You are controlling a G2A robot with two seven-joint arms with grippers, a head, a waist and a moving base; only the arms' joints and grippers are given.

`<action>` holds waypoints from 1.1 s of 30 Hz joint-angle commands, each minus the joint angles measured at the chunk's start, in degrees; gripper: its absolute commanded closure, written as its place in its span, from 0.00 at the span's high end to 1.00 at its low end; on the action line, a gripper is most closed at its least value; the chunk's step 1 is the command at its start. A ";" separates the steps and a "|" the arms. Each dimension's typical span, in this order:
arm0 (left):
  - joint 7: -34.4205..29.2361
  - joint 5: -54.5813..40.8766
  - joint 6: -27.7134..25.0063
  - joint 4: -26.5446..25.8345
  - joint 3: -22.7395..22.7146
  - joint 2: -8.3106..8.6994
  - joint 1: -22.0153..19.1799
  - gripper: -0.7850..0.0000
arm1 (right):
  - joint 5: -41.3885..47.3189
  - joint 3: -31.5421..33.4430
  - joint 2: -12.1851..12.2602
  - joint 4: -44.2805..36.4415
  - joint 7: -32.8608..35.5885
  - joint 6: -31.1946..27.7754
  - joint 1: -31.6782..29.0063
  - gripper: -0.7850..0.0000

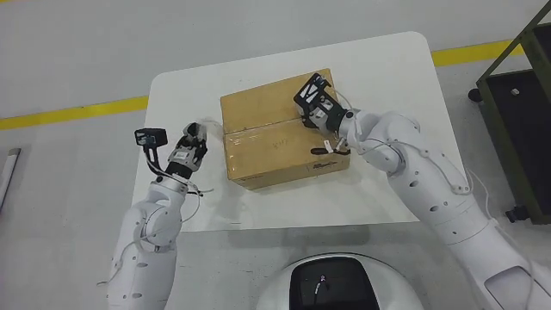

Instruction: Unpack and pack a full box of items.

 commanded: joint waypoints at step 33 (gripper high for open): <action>-2.42 5.51 -1.33 -3.99 10.30 -0.95 -10.56 1.00 | 1.01 9.89 1.59 -7.66 1.56 5.77 -2.96 0.00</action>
